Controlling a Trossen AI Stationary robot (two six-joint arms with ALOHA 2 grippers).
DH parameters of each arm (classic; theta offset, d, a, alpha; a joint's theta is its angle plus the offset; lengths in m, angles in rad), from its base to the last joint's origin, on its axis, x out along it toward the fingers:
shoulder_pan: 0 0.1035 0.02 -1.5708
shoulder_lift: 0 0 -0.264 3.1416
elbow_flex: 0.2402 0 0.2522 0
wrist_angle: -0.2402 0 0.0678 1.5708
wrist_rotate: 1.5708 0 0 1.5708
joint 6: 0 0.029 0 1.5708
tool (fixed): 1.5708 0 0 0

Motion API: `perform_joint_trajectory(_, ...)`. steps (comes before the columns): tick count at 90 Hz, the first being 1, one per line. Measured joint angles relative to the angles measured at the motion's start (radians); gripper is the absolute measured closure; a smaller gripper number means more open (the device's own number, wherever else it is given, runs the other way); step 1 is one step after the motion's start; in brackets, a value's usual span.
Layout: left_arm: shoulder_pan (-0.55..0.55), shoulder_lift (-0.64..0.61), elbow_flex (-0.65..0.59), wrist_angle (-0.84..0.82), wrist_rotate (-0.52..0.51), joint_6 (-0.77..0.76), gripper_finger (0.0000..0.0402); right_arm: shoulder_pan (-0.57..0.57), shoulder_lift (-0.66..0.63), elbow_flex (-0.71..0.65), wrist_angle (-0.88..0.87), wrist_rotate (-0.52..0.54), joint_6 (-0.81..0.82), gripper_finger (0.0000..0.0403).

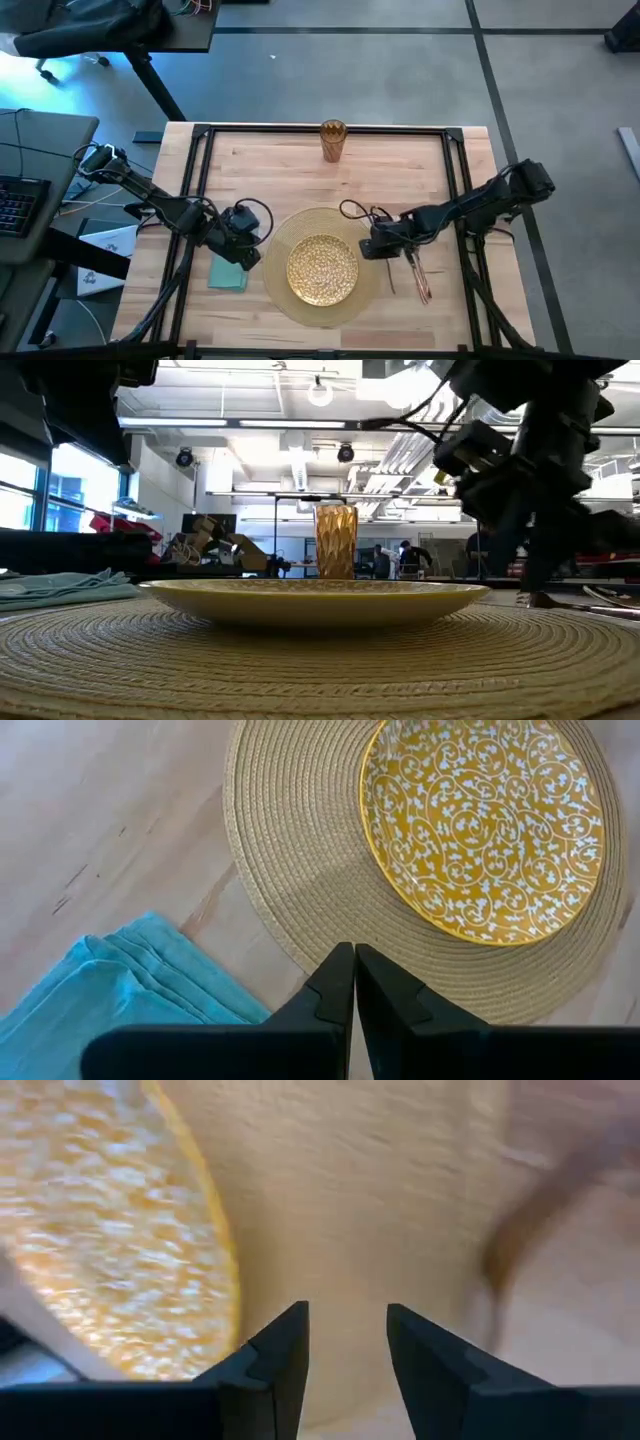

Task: Set table place
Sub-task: Put the bronze fork on the blue table napkin to the left of the brown placemat

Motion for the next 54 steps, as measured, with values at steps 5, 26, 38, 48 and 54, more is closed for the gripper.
perform_joint_trajectory(5,0.000,0.000,0.000,0.000,0.000,0.000,0.0402,-0.002,-0.002,0.010,-0.007,0.002,-0.023,0.0281)
perform_joint_trajectory(26,0.000,0.000,0.000,0.000,0.000,0.000,0.0402,-0.004,-0.003,0.098,-0.369,0.071,0.001,0.0281)
perform_joint_trajectory(38,0.000,0.000,0.000,0.000,0.000,0.000,0.0402,-0.004,-0.003,0.108,-0.469,0.094,0.041,0.0281)
perform_joint_trajectory(48,0.000,0.000,0.000,0.000,0.001,0.000,0.0402,-0.004,0.011,0.086,-0.487,0.088,0.111,0.0282)
perform_joint_trajectory(54,0.000,0.000,0.000,0.000,0.001,0.000,0.0402,-0.005,0.022,0.079,-0.445,0.079,0.119,0.0287)
